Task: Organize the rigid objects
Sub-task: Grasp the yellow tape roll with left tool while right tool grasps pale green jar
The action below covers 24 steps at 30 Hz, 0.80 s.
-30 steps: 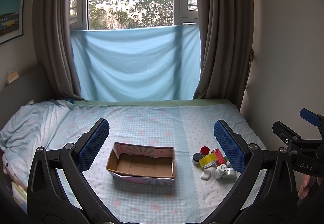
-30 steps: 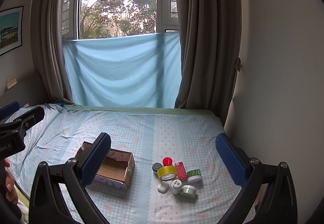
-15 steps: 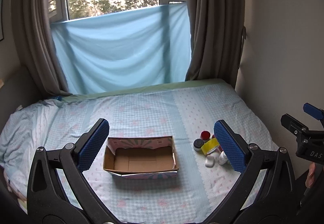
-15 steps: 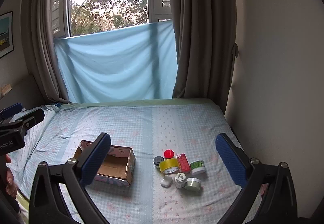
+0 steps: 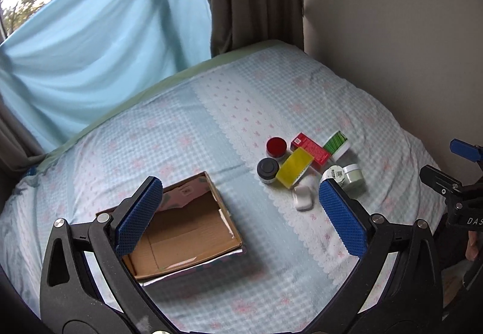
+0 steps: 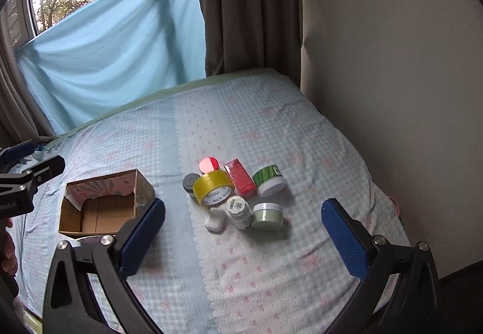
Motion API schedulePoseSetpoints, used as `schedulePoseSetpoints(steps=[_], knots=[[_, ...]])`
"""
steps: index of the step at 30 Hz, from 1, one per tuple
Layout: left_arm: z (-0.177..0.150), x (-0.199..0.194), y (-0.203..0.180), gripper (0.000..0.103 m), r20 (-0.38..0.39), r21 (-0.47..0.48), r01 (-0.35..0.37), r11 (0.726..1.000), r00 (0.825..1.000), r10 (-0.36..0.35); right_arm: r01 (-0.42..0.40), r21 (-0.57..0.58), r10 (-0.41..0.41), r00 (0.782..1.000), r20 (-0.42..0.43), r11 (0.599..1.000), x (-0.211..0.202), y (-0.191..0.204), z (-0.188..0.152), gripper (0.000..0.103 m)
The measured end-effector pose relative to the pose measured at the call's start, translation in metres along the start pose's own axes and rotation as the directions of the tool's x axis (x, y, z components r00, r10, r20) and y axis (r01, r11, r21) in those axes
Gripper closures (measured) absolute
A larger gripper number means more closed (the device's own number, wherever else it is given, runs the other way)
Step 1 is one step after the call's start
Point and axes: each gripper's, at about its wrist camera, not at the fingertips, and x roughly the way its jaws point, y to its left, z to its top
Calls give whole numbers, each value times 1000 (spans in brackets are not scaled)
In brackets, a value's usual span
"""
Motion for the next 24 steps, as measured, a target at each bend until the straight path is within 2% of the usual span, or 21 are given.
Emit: schedulePoseSetpoints(steps=[6,11,16,21,24], knots=[[11,91,-32,0,-109,152,87,985,992,-71,-19,73,29,990,-139,997,69,-33,-11,0],[18,163,-60,0,-201,284,163,945,974,-107,-42,134,74,967,-244,990,123,-58,-11,0],[17,215,-85,1,-280,387,237,891,951,-132,-63,185,125,930,-345,981,184,-76,-11,0],[11,257,-105,5,-355,444,306,842,923,-148,-105,258,209,884,-418,960,234,-88,-15,0],[9,272,-115,5,-384,473,344,811,909,-161,-121,300,255,849,-462,946,259,-93,-20,0]])
